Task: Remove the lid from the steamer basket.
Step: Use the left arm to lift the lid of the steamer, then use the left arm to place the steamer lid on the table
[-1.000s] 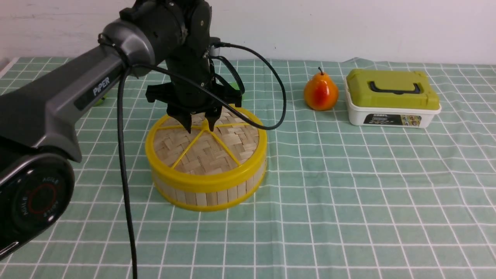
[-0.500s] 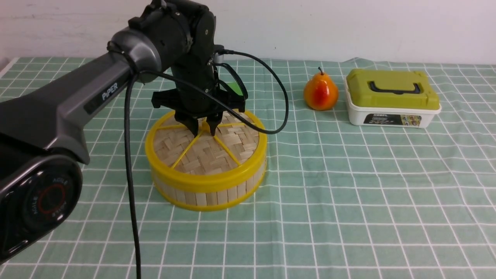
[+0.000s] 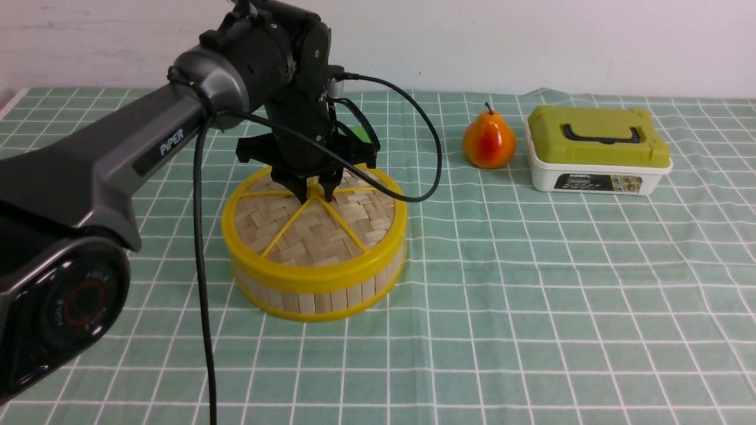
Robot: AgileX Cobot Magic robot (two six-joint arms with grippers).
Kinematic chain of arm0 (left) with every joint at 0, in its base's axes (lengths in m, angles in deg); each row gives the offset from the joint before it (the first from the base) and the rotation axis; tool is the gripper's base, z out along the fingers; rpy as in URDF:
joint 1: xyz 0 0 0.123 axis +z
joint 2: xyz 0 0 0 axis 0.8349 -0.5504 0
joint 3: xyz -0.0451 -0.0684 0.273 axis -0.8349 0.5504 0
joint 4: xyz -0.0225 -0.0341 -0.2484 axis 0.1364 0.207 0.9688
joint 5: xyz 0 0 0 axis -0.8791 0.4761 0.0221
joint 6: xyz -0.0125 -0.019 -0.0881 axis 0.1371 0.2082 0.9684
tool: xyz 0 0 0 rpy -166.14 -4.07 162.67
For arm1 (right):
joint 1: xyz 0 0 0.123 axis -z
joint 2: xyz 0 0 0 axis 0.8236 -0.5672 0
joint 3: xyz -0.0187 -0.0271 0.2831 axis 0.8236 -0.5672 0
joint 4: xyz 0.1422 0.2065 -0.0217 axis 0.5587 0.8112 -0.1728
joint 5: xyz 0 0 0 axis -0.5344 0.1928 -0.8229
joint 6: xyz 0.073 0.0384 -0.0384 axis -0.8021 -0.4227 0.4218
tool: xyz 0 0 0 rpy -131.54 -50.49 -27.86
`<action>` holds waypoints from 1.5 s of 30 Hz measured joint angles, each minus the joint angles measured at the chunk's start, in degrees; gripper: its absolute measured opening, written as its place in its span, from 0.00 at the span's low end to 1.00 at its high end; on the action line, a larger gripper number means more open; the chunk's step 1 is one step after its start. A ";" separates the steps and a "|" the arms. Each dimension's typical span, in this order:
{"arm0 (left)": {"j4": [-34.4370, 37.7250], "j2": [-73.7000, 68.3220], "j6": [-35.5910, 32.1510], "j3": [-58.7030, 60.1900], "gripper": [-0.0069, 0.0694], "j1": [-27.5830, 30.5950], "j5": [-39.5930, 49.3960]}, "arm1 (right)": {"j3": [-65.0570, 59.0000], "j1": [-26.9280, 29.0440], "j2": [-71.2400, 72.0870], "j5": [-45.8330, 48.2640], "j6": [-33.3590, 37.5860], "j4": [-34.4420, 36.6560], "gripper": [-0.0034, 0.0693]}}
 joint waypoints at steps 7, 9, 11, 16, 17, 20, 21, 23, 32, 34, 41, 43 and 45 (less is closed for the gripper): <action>-0.19 -0.06 0.41 -0.10 0.23 0.00 -0.04 | 0.00 0.00 0.00 0.00 0.00 0.00 0.38; -0.24 -0.06 0.43 -0.10 0.24 0.00 -0.04 | 0.00 0.00 0.00 0.00 0.00 0.00 0.38; -0.31 0.11 0.43 -0.10 0.24 0.00 -0.04 | 0.00 0.00 0.00 0.00 0.00 0.00 0.38; -1.72 2.85 0.13 -0.46 0.24 0.00 2.25 | 0.00 0.00 0.00 0.00 0.00 0.00 0.38; -2.14 3.29 0.13 -0.83 0.24 -0.02 2.67 | 0.00 0.00 0.00 0.00 0.00 0.00 0.38; -6.03 7.23 -0.08 -3.57 0.24 -0.02 4.21 | 0.00 0.00 0.00 0.00 0.00 0.00 0.38; -9.41 10.77 -0.80 -5.17 0.24 0.04 4.21 | 0.00 0.00 0.00 0.00 0.00 0.00 0.38; -11.27 14.27 -2.07 -5.63 0.24 0.65 4.21 | 0.00 0.00 0.00 0.00 0.00 0.00 0.38; -9.15 27.70 -1.07 9.00 0.24 11.30 4.21 | 0.00 0.00 0.00 0.00 0.00 0.00 0.38; -9.43 31.10 1.38 19.61 0.24 15.54 4.21 | 0.00 0.00 0.00 0.00 0.00 0.00 0.38; -12.40 33.15 7.11 40.81 0.24 20.53 1.43 | 0.00 0.00 0.00 0.00 0.00 0.00 0.38; -12.49 33.15 8.99 45.81 0.24 20.61 -4.40 | 0.00 0.00 0.00 0.00 0.00 0.00 0.38; -12.19 32.87 9.53 47.38 0.24 20.61 -7.81 | 0.00 0.00 0.00 0.00 0.00 0.00 0.38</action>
